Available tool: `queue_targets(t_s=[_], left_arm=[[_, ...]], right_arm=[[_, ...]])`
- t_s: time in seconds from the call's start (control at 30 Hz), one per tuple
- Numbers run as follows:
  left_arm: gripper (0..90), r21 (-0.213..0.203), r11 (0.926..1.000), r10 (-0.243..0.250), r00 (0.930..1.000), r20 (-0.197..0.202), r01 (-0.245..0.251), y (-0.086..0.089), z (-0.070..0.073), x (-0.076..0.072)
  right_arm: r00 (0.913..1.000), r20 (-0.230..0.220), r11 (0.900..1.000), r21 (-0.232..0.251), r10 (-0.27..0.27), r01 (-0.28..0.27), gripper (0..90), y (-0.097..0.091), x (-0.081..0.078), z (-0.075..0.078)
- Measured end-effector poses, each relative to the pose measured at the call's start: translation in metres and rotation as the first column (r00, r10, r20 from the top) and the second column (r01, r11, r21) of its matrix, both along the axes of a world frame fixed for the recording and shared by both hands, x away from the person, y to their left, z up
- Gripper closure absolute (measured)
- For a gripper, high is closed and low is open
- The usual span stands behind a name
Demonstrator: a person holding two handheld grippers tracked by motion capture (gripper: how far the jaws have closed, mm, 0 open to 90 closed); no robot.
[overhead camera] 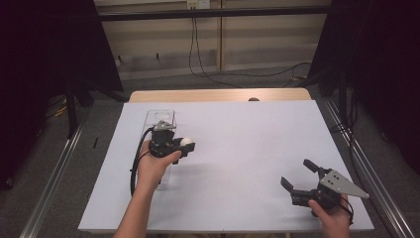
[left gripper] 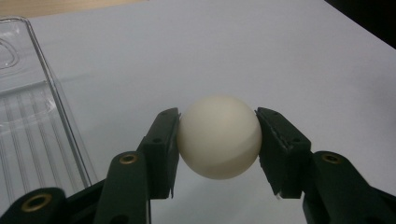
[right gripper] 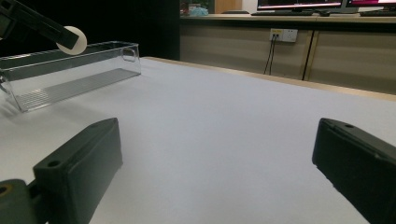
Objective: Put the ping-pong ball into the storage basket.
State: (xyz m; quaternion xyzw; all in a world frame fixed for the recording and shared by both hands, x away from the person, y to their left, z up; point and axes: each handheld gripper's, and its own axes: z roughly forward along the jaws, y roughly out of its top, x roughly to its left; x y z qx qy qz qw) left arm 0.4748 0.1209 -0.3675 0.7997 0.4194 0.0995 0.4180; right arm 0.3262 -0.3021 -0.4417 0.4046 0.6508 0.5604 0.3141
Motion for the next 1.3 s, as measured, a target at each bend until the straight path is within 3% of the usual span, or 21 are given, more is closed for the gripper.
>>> queue_targets(t_s=[0.67,0.77,0.93,1.07,1.2,1.23,1.3], left_arm=[[51.2,0.010,0.9999,0.002,1.0000,0.009,-0.002,0.0011,0.0012,0.0012],[51.3,-0.008,0.9999,0.009,0.9999,0.009,-0.009,-0.0006,0.0005,0.0011],[51.2,0.008,1.0000,0.004,1.0000,0.006,-0.004,0.0010,0.0012,0.0009],[51.3,-0.015,0.9998,0.014,0.9999,0.007,-0.014,0.0011,0.0004,0.0006],[51.2,0.021,0.9998,-0.003,1.0000,0.007,0.003,0.0040,0.0018,0.0011],[51.2,-0.006,0.9998,0.017,0.9998,0.011,-0.017,0.0025,0.0016,0.0003],[51.2,-0.003,0.9999,0.012,0.9999,0.011,-0.012,0.0047,0.0025,0.0001]], right_arm=[[1.0000,-0.001,1.0000,-0.001,0.000,0.000,1.1,-0.0004,-0.0001,-0.0001],[1.0000,0.002,1.0000,-0.002,-0.001,0.001,1.1,-0.0006,-0.0002,0.0000],[1.0000,0.000,1.0000,-0.001,0.000,0.000,1.1,-0.0003,-0.0003,-0.0001],[1.0000,-0.001,1.0000,0.002,0.000,0.000,1.1,0.0001,-0.0005,0.0001],[1.0000,-0.001,1.0000,0.000,-0.002,0.002,1.1,0.0001,-0.0001,-0.0003],[1.0000,-0.001,1.0000,-0.002,0.001,-0.001,1.1,-0.0001,-0.0001,-0.0002],[1.0000,0.000,1.0000,0.004,-0.004,0.004,1.1,0.0008,-0.0002,0.0000]])
